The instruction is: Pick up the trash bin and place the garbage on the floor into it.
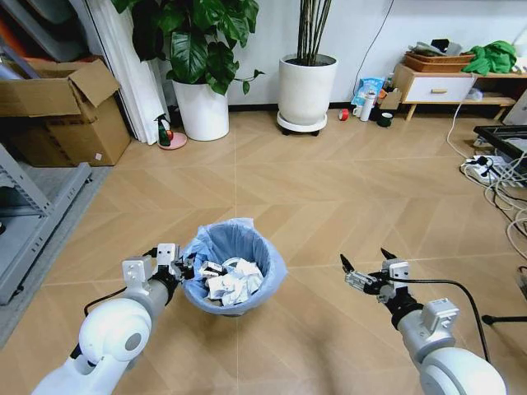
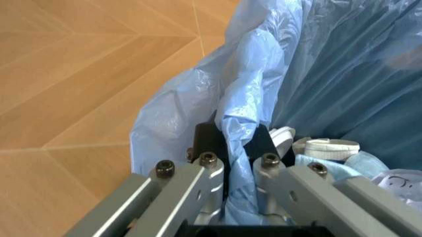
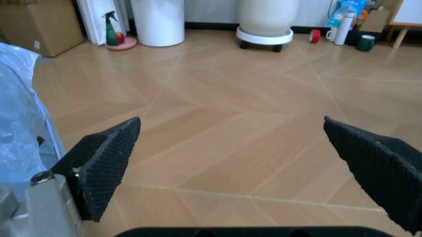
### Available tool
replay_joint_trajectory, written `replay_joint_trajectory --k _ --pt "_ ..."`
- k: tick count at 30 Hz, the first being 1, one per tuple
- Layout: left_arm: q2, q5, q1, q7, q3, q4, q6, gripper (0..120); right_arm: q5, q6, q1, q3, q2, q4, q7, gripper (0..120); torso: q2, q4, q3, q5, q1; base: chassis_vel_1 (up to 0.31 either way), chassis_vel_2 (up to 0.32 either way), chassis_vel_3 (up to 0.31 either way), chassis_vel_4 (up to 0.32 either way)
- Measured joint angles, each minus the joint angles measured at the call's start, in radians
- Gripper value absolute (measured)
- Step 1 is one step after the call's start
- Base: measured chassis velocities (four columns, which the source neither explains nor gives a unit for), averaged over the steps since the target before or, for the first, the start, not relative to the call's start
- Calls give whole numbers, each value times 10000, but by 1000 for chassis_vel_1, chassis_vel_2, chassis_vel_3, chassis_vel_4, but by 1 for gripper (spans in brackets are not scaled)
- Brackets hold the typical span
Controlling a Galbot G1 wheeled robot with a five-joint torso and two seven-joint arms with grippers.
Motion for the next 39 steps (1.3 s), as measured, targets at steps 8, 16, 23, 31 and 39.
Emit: replay_joint_trajectory --k 8,16,23,31,39 --pt "-23 3 18 -1 -1 1 -5 0 1 10 121 -26 -137 -50 -28 100 0 -2 -1 2 0 131 -140 -137 128" --pt "-71 39 46 -3 14 37 -14 0 16 47 156 -31 -189 -99 -60 100 0 1 0 -1 0 141 -132 -132 144" --pt "-127 74 12 4 53 81 -18 0 124 366 152 2 -212 -202 -172 100 0 -1 -2 3 -1 104 -116 -119 107" --pt "-130 73 27 6 29 63 -27 0 255 314 193 45 -264 -221 -163 100 0 -1 1 -1 2 11 -9 -5 7" --pt "-133 99 158 16 -29 -12 -48 0 233 296 100 34 -169 -170 -143 100 0 -1 1 -1 2 0 0 0 0"
